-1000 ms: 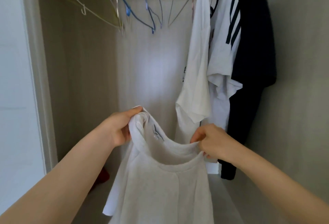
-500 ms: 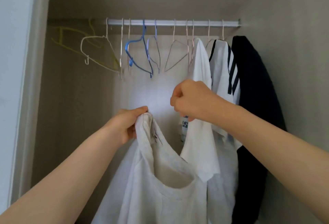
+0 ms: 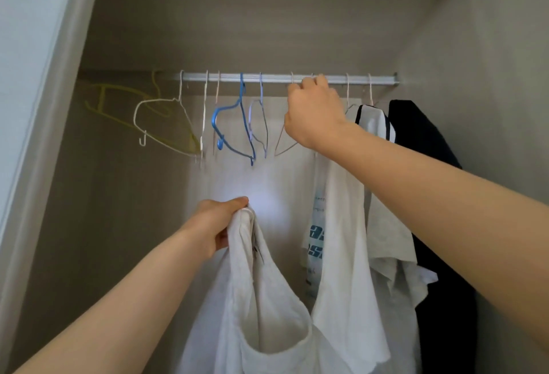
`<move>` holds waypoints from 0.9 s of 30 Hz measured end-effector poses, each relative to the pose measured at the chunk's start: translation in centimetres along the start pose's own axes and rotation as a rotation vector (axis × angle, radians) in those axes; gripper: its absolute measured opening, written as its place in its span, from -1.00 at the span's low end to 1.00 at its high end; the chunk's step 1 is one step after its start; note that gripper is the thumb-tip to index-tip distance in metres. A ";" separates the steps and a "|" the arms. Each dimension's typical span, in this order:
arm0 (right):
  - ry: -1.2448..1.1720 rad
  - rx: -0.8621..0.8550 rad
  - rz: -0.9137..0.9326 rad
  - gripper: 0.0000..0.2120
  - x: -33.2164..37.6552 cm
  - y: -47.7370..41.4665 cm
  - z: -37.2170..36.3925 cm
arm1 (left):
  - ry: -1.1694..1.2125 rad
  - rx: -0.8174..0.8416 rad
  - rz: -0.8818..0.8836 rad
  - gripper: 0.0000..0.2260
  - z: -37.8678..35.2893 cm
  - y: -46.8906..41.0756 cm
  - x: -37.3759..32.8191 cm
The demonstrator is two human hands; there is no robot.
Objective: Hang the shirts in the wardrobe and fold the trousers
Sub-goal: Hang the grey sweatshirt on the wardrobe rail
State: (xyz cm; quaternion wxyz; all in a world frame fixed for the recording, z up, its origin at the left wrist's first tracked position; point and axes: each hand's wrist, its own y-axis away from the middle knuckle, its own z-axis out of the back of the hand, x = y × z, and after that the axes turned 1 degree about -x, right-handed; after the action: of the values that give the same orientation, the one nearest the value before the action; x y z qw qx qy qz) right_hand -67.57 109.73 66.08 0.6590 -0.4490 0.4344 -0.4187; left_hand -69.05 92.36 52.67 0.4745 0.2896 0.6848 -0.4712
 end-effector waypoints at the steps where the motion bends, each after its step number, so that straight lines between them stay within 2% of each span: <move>1: -0.004 0.021 -0.037 -0.64 -0.2 -0.6 0.0 | -0.006 0.001 -0.002 -0.70 0.0 -0.3 0.0; 5: -0.068 0.131 -0.175 -0.71 -1.1 -2.1 -0.2 | -0.026 0.010 0.000 -0.67 -0.1 -1.4 0.3; 10: -0.279 0.212 -0.343 -0.82 -2.1 -3.5 -1.4 | -0.044 0.024 -0.004 -0.69 -0.1 -2.0 0.7; 14: -0.413 0.234 -0.473 -0.72 -2.8 -4.1 -2.4 | -0.038 0.024 -0.003 -0.69 0.4 -2.7 0.9; 19: -0.555 0.325 -0.624 -0.69 -3.6 -3.9 -3.4 | -0.027 0.039 0.000 -0.71 0.5 -2.7 0.9; 27: -0.691 0.425 -0.755 -0.64 -3.7 -3.8 -4.5 | -0.019 0.043 -0.003 -0.73 0.1 -2.9 0.9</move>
State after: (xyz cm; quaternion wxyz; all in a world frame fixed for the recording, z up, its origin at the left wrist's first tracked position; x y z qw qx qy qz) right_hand -73.42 111.28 69.43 0.6435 -0.5419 -0.0923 -0.5326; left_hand -71.78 91.09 52.92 0.4741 0.2942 0.6705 -0.4890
